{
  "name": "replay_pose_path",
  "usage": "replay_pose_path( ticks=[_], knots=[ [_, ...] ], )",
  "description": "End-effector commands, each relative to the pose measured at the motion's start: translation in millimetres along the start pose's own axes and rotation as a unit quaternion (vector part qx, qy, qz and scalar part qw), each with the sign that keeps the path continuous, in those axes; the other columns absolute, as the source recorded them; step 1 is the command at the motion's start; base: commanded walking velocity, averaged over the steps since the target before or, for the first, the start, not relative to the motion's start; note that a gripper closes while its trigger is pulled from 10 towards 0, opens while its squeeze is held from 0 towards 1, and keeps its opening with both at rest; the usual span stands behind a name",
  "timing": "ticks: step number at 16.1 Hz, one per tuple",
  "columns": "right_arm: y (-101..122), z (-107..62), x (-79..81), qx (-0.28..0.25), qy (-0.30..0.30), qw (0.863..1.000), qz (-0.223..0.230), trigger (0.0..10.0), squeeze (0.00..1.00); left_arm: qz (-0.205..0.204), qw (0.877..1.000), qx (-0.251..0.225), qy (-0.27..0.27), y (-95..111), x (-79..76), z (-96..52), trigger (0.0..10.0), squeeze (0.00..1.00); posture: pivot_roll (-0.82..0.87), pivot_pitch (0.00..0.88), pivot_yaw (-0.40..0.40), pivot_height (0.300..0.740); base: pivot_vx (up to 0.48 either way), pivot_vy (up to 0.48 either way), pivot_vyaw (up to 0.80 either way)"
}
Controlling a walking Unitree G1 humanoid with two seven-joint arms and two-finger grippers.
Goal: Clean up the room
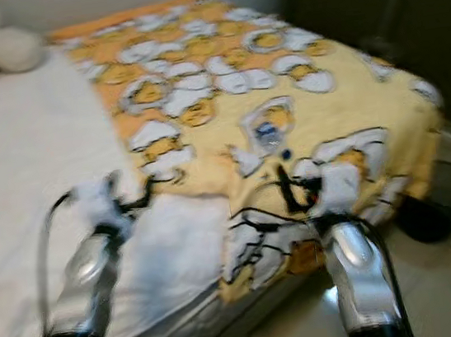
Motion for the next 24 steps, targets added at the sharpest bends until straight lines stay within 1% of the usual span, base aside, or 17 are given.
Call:
replay_pose_path(
  ticks=[1,2,3,4,5,6,7,9,10,11,12,14,17,20,22,23,24],
  knots=[
    [11.0,-0.8,-0.5,-0.028,-0.011,1.000,0.002,10.0,0.00,-0.005,1.000,-0.002,0.009,2.9,5.9,-3.0,10.0,0.00,-0.11,0.000,0.021,0.740,0.000,0.000,-0.49],
    [4.6,-11.5,-4.3,-0.025,-0.023,0.999,-0.009,10.0,0.00,0.009,1.000,-0.008,-0.002,4.4,2.3,-6.9,10.0,0.00,-0.10,0.000,0.010,0.740,0.000,0.000,-0.49],
    [-3.3,-17.4,-6.9,-0.014,-0.035,0.999,-0.007,10.0,0.00,0.029,0.999,-0.018,-0.019,8.3,-3.5,-8.0,10.0,0.00,-0.09,0.000,0.007,0.740,0.000,0.000,-0.49],
    [-4.5,-16.9,-6.2,-0.011,-0.033,0.999,-0.005,10.0,0.00,0.035,0.999,-0.021,-0.027,9.1,-6.4,-8.5,10.0,0.00,-0.09,0.000,0.007,0.740,0.000,0.000,-0.50],
    [-3.1,-11.3,-4.4,-0.012,-0.028,1.000,-0.009,10.0,0.00,0.031,0.998,-0.027,-0.050,11.2,-14.4,-11.2,10.0,0.00,-0.08,0.000,0.008,0.740,0.000,0.000,-0.54],
    [-2.4,-9.8,-4.3,-0.012,-0.028,0.999,-0.009,10.0,0.00,0.028,0.998,-0.028,-0.055,11.9,-16.1,-12.1,10.0,0.00,-0.08,0.000,0.008,0.740,0.000,0.000,-0.54],
    [-2.5,-4.0,0.5,-0.006,-0.016,1.000,-0.006,10.0,0.00,0.027,0.997,-0.031,-0.067,11.8,-18.1,-16.5,10.0,0.00,-0.06,0.000,0.001,0.740,0.000,-0.480,-0.54],
    [-7.0,6.1,9.9,0.010,0.009,1.000,-0.012,10.0,0.00,0.031,0.997,-0.037,-0.065,15.3,-14.6,-22.8,10.0,0.00,-0.02,0.000,-0.014,0.740,-0.371,-0.306,0.00],
    [-4.9,10.8,16.5,0.006,0.026,1.000,-0.013,10.0,0.00,0.031,0.997,-0.044,-0.053,18.7,-9.0,-23.1,10.0,0.00,0.00,0.000,-0.020,0.740,-0.315,-0.364,0.00],
    [-3.4,14.3,20.1,0.004,0.035,0.999,-0.015,10.0,0.00,0.036,0.997,-0.047,-0.050,20.4,-7.8,-23.0,10.0,0.00,0.01,0.000,-0.024,0.740,0.000,0.000,0.00],
    [-0.8,22.8,28.0,0.001,0.050,0.999,-0.017,10.0,0.00,0.047,0.996,-0.049,-0.049,23.7,-6.0,-22.1,10.0,0.00,0.03,0.000,-0.034,0.740,0.000,0.000,0.00],
    [0.9,29.3,32.7,0.001,0.062,0.998,-0.015,10.0,0.00,0.056,0.996,-0.057,-0.042,27.7,-1.2,-22.7,10.0,0.00,0.05,0.000,-0.052,0.740,0.000,0.000,0.00],
    [-3.9,31.6,40.8,0.009,0.078,0.997,-0.011,10.0,0.00,0.059,0.996,-0.059,-0.039,29.6,0.3,-23.3,10.0,0.00,0.07,0.000,-0.062,0.740,0.000,0.000,0.00],
    [-6.8,29.7,46.9,0.010,0.085,0.996,-0.004,10.0,0.00,0.062,0.995,-0.056,-0.045,32.0,-3.8,-20.1,10.0,0.00,0.06,0.000,-0.047,0.740,-0.374,0.000,0.00],
    [-10.4,27.4,43.8,0.013,0.074,0.997,0.001,10.0,0.00,0.061,0.996,-0.056,-0.044,31.9,-3.4,-15.8,10.0,0.00,0.03,0.000,-0.033,0.740,0.000,0.000,0.00],
    [-9.4,25.1,42.0,0.009,0.069,0.998,0.001,10.0,0.00,0.077,0.995,-0.047,-0.053,29.4,-7.9,-11.6,10.0,0.00,0.01,0.000,-0.025,0.740,0.000,0.000,0.00],
    [-9.4,24.5,41.3,0.009,0.067,0.998,0.000,10.0,0.00,0.082,0.994,-0.044,-0.057,28.3,-9.6,-10.4,10.0,0.00,0.01,0.000,-0.024,0.740,0.000,0.000,0.00]
  ],
)
Point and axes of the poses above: a point about 5 cm out from each wrist's last joint towards the gripper, its own z axis pointing out of the wrist towards the gripper, its own y axis along the axis of the wrist's last joint, x = y × z, the point moved 4 cm from there along z, pointing out of the wrist towards the gripper, and after that the axes turned 3 degrees about -z, right-handed, at the moved point
